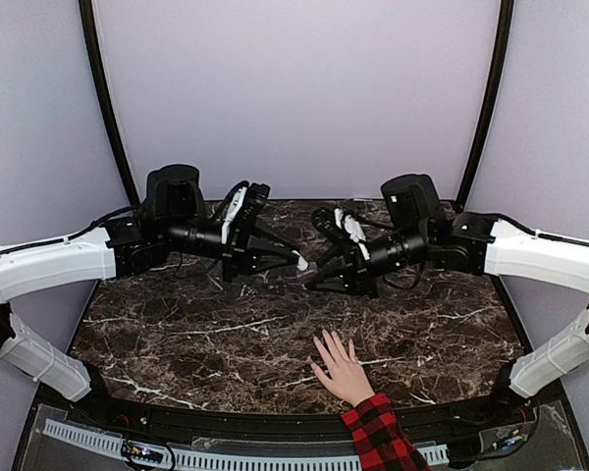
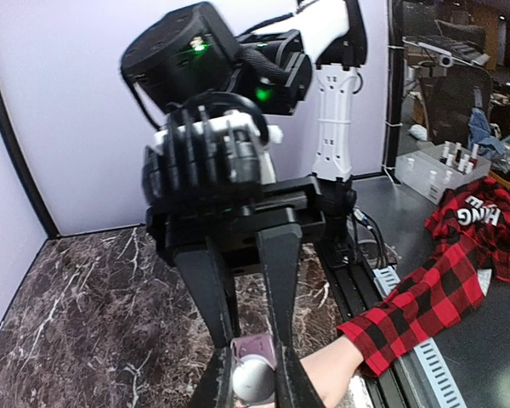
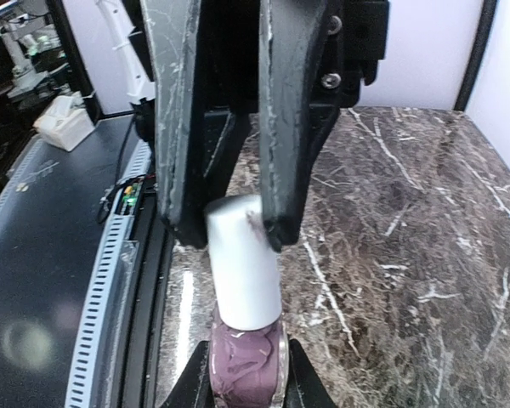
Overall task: Paint the nails
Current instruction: Unscrew the cap of the nail polish bottle.
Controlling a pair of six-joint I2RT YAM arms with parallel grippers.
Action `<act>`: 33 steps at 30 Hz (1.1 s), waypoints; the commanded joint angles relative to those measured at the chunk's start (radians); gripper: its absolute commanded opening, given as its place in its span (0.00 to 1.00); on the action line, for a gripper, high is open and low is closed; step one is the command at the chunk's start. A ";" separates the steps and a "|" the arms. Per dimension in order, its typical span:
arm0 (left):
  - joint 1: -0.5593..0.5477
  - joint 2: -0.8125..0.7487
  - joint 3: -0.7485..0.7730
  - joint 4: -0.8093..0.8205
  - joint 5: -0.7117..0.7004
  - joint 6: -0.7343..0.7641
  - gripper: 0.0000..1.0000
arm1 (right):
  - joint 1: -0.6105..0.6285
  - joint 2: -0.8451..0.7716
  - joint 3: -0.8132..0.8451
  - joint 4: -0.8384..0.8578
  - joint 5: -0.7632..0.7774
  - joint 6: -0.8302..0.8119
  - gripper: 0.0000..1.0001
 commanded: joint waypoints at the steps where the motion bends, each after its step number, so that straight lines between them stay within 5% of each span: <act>1: -0.013 0.020 0.012 0.088 -0.168 -0.154 0.00 | -0.003 -0.065 -0.024 0.206 0.280 0.066 0.00; 16: -0.015 0.173 0.112 0.133 -0.591 -0.553 0.00 | 0.066 -0.017 0.000 0.248 0.809 0.037 0.00; 23: -0.015 0.167 0.099 0.163 -0.589 -0.556 0.00 | 0.068 -0.042 -0.028 0.256 0.807 0.026 0.00; 33: 0.006 0.119 0.167 0.012 -0.480 -0.453 0.40 | 0.064 -0.069 -0.076 0.256 0.767 0.035 0.00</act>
